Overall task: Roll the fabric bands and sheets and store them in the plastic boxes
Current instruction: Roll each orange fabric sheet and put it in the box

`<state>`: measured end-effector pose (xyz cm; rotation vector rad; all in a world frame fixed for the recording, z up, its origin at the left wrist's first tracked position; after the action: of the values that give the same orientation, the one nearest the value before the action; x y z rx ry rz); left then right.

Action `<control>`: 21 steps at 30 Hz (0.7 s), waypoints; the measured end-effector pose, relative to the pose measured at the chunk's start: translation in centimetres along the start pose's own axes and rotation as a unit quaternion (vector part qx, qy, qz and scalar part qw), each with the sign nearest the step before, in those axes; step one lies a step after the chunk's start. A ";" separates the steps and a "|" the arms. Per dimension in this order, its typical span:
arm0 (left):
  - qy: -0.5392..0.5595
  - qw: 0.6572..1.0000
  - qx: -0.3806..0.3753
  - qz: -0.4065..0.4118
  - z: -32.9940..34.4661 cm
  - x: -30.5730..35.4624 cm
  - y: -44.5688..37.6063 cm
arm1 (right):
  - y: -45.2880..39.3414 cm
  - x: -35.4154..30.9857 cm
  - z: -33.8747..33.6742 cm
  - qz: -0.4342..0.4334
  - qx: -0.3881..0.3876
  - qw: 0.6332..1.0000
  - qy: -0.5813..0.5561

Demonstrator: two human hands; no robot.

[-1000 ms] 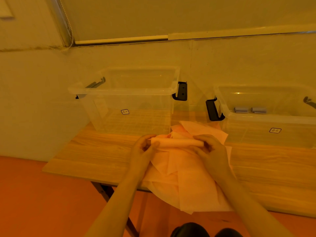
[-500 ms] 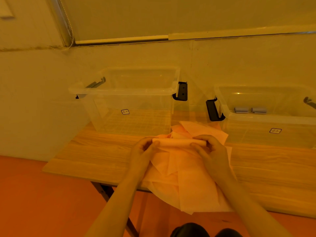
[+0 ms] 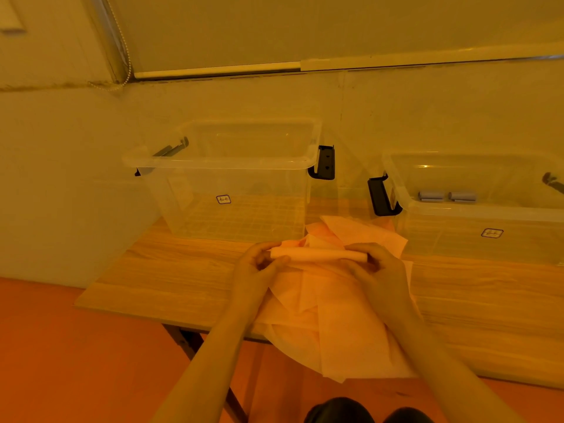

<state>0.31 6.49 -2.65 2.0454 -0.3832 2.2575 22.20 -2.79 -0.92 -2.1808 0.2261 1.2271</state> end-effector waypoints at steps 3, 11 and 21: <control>0.004 1.000 -0.005 -0.008 0.0 -0.3 -0.1 | 0.1 -0.1 -0.2 0.008 0.012 1.000 -0.001; -0.011 1.000 -0.014 -0.006 0.1 -0.4 -0.4 | 0.0 -0.2 -0.4 0.023 0.030 0.999 -0.015; -0.069 0.997 -0.002 0.017 -0.1 3.0 -1.6 | -1.9 -2.2 -0.7 0.050 -0.027 0.998 -0.010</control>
<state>0.26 7.67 0.54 2.2161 -0.4351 2.1389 22.34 -2.03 1.95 -2.2267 0.3004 1.3230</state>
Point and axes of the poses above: each hand's wrist, its own y-axis away from the middle knuckle, its own z-axis out of the palm, x = y × z, the point moved 9 cm from there along -y, towards the middle knuckle, and after that the axes turned 4 degrees about y, right-handed, at the moved point
